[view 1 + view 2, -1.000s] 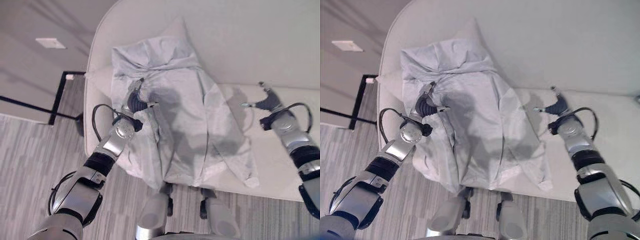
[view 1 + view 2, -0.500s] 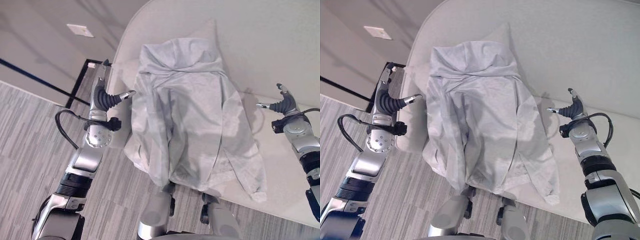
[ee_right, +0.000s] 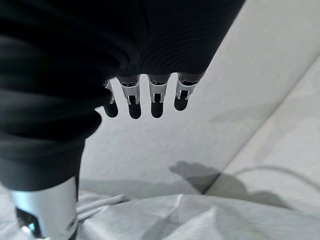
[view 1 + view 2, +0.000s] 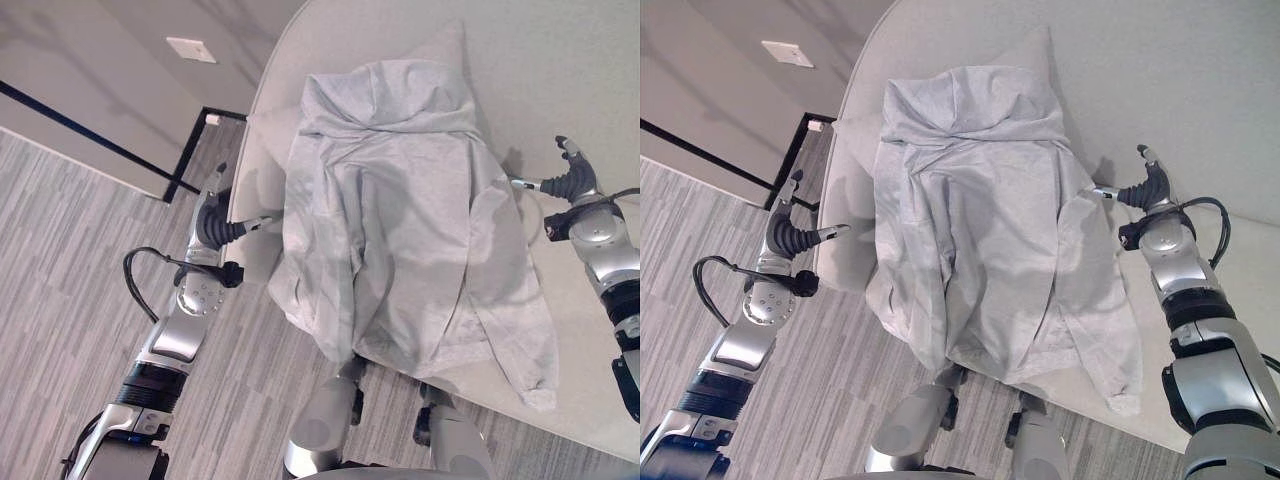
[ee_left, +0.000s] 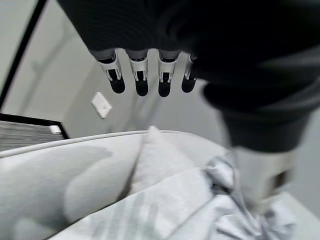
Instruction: Hang the clothes on the sofa on the clothes rack.
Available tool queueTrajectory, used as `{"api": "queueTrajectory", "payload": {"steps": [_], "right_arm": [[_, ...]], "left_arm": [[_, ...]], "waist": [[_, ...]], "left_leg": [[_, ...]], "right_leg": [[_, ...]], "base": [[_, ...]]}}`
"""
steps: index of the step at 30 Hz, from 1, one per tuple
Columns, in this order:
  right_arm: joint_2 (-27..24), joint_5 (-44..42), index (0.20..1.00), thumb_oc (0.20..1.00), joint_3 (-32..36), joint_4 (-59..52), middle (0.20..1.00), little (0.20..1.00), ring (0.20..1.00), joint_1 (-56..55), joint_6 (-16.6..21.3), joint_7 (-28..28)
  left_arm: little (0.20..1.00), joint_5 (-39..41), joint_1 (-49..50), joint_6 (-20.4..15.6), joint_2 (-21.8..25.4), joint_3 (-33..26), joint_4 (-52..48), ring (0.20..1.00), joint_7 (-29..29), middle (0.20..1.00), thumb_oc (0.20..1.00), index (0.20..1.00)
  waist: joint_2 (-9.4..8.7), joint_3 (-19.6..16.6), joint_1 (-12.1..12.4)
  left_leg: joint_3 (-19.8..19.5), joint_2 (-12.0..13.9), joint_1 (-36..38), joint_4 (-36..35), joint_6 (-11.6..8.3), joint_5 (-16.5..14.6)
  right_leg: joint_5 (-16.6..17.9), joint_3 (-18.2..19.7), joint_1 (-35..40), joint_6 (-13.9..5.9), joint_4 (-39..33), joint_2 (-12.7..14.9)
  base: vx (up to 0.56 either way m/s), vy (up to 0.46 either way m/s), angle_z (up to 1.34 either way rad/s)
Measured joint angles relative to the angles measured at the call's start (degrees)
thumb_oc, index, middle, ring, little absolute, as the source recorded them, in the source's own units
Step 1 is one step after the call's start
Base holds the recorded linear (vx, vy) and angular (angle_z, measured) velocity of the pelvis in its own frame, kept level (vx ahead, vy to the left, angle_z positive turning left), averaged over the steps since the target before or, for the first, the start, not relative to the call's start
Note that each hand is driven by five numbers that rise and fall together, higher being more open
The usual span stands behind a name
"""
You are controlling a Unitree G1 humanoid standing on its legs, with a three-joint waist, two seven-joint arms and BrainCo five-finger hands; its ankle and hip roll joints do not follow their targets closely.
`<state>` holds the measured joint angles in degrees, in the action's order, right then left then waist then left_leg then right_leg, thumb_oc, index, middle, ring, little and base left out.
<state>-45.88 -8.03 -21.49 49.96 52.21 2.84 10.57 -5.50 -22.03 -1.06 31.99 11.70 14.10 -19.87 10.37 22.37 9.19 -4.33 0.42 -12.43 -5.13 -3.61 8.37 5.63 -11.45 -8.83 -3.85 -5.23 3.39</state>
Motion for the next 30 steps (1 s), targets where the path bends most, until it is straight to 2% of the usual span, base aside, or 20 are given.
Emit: {"api": "queueTrajectory", "payload": {"steps": [3, 6, 7, 19, 30], "right_arm": [[-0.05, -0.06, 1.000, 1.000, -0.08, -0.32, 1.000, 1.000, 1.000, -0.32, -0.05, 0.09], [0.55, -1.22, 1.000, 1.000, -3.46, 2.38, 1.000, 1.000, 1.000, 6.54, -0.21, 0.73], [0.53, -1.25, 1.000, 1.000, -3.35, 1.91, 1.000, 1.000, 1.000, 7.64, 0.05, 0.94], [1.06, -4.60, 1.000, 1.000, -8.37, 1.75, 1.000, 1.000, 1.000, 10.24, -0.31, 1.71], [3.01, -6.78, 1.000, 1.000, -12.21, 1.29, 1.000, 1.000, 1.000, 13.81, -0.02, 0.79]], "left_arm": [[1.000, -0.02, -0.42, -0.11, -0.23, -0.41, -2.21, 1.000, -0.25, 1.000, 1.000, 1.000], [1.000, -0.08, -10.74, 0.56, -0.22, 5.47, 9.84, 1.000, -2.31, 1.000, 1.000, 1.000], [1.000, -0.09, -12.44, 1.25, -0.40, 5.82, 10.50, 1.000, -2.37, 1.000, 1.000, 1.000], [1.000, 0.33, -14.37, 1.55, -0.81, 6.56, 11.05, 1.000, -5.02, 1.000, 1.000, 1.000], [1.000, 0.59, -14.53, 1.68, -1.10, 8.63, 11.71, 1.000, -5.42, 1.000, 1.000, 1.000]], "waist": [[0.00, 0.00, -0.21], [0.27, 0.03, -0.58], [0.21, 0.21, -0.79], [-2.00, 1.98, -1.60], [-2.19, 2.91, -0.87]], "left_leg": [[0.14, -0.12, 0.02, 0.00, 0.01, 0.01], [0.42, 0.20, -3.02, 0.00, -0.42, 0.70], [0.45, 0.26, -4.11, 0.00, -0.14, 0.98], [1.84, 0.99, -6.93, 0.00, -0.03, 1.08], [2.37, 0.86, -7.88, 0.00, -0.02, 1.08]], "right_leg": [[0.00, -0.04, -0.03, -0.01, 0.00, 0.10], [0.63, 0.49, -3.32, -0.12, -0.01, -0.13], [1.09, 0.62, -4.35, 0.31, 0.00, -0.26], [1.43, 1.95, -7.83, 0.54, 0.00, -1.03], [1.67, 2.75, -8.98, 0.63, 0.00, -0.88]], "base": [[0.00, 0.000, 0.00], [-0.01, -0.013, -0.08], [0.00, -0.006, -0.07], [-0.01, -0.005, -0.06], [0.00, -0.003, -0.02]]}}
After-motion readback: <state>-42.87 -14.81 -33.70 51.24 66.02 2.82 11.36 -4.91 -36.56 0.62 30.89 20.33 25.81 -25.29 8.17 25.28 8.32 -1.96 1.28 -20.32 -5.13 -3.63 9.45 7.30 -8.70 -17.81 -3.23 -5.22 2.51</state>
